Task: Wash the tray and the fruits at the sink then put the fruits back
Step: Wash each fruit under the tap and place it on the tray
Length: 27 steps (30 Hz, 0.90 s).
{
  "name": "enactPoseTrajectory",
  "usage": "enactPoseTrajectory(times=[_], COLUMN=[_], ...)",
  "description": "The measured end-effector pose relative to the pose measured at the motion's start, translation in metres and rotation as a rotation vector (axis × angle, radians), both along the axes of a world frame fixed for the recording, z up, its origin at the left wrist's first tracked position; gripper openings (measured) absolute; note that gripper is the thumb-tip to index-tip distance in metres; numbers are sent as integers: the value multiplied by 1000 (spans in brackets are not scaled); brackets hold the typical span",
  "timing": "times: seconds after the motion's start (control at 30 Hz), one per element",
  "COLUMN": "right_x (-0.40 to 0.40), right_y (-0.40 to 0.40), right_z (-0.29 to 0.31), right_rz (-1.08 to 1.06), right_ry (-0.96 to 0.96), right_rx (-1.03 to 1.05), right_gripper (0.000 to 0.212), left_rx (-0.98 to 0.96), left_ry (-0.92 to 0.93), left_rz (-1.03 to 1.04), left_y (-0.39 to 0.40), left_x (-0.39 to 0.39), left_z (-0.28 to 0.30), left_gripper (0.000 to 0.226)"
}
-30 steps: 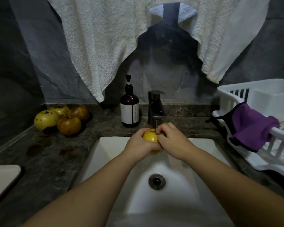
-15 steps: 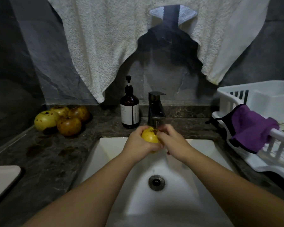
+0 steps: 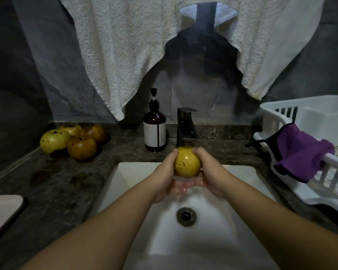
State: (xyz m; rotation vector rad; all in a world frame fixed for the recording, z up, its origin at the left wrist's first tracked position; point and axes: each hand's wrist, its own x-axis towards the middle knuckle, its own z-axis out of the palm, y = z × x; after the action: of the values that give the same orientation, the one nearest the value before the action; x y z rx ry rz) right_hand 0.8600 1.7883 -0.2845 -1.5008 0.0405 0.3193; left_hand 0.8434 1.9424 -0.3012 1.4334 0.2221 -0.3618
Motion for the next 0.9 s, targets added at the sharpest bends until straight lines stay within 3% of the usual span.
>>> enactPoseTrajectory(times=[0.1,0.2,0.33,0.47,0.63,0.77,0.8,0.9], right_x=[-3,-5,-5,-2,0,-2,0,2], right_y=[0,3,0,0,1,-1,-1,-3], right_z=[-3,-5,-7,-3,-6,-5,-5,-8], right_rz=[82,115,121,47,7,12,3,-29], right_ry=[12,-22,-247,-40,-308,10,-9,-287], right_rx=[-227,-153,-329,-211,-356,-231,-234,-335], right_gripper=[59,48,45,54,33,67,64,20], left_rx=[54,116,39,251,184,334,304,100], left_ry=[-105,-137,-67,-283,-189,-326,-278,-69], left_rz=[111,132,74,47,43,86,63,14], left_y=[-2,4,2,-9,-16,-18,-18,-16], left_x=[4,5,1,3,-1,3,2,-2], left_z=[0,0,3,4,12,9,9,13], left_gripper=[59,58,55,40,43,36,41,63])
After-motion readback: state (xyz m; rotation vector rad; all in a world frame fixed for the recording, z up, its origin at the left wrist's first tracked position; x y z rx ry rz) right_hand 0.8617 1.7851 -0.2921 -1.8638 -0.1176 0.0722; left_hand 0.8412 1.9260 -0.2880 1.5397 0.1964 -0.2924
